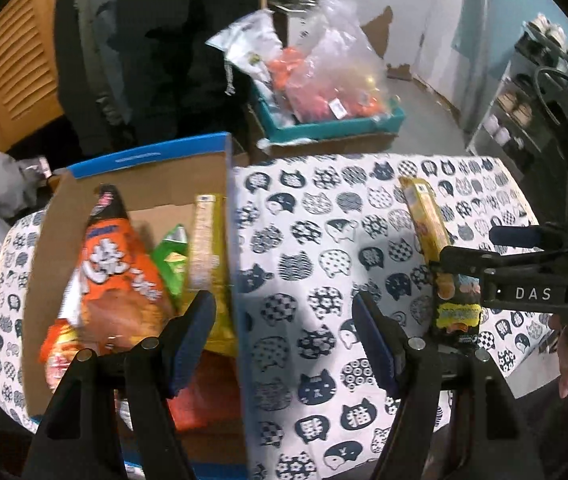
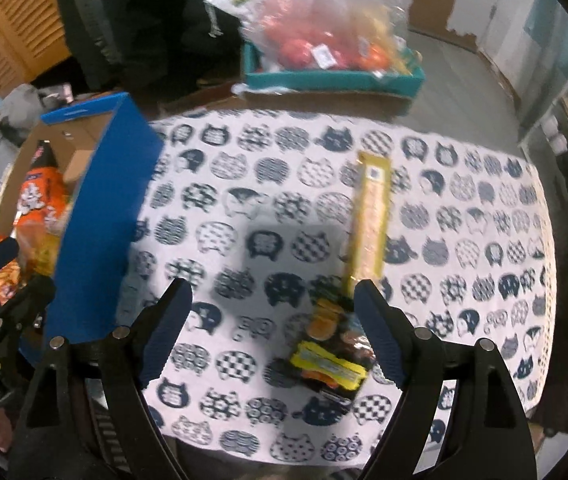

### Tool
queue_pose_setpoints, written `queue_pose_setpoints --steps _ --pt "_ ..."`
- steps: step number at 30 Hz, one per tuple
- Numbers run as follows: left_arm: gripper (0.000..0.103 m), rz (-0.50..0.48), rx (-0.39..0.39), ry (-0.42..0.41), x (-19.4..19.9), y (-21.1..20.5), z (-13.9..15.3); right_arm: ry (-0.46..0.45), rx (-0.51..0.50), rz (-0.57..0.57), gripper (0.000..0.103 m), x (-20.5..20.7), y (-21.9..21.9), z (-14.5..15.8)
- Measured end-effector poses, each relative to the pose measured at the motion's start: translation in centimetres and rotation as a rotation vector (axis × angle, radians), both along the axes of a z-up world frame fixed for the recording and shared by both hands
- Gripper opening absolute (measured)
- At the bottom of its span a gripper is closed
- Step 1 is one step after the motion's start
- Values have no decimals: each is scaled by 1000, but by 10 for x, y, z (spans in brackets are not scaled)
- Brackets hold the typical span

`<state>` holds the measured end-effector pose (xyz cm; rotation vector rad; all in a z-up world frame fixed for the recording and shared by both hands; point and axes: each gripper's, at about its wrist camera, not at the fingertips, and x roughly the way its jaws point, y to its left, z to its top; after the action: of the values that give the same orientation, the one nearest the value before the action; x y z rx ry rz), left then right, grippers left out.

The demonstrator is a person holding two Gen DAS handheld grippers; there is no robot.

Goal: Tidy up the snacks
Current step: 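Move both tools back toward the last snacks on the tablecloth, then grasp dark cookie bag with right tool while left approaches yellow stick pack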

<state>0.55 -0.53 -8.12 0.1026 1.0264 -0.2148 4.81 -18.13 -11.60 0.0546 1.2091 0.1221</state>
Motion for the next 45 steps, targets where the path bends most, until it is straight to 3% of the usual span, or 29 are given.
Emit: queue_pose_setpoints --steps 11,23,29,30,34,45 --pt "72 -64 9 80 7 -37 -35 110 -39 -104 82 -9 -34 -49" --pt "72 -73 36 120 19 -50 -65 204 -83 -155 82 -10 -39 -97" --pt "72 -75 37 134 25 -55 -72 236 -37 -169 82 -8 -41 -116" --pt "72 -72 36 139 26 -56 -73 235 -27 -169 82 -10 -42 -118" --pt "72 -75 31 139 29 -63 -73 216 -7 -139 62 -12 -48 -116" --pt "72 -107 24 151 34 -97 -73 129 6 -143 59 -10 -95 -84"
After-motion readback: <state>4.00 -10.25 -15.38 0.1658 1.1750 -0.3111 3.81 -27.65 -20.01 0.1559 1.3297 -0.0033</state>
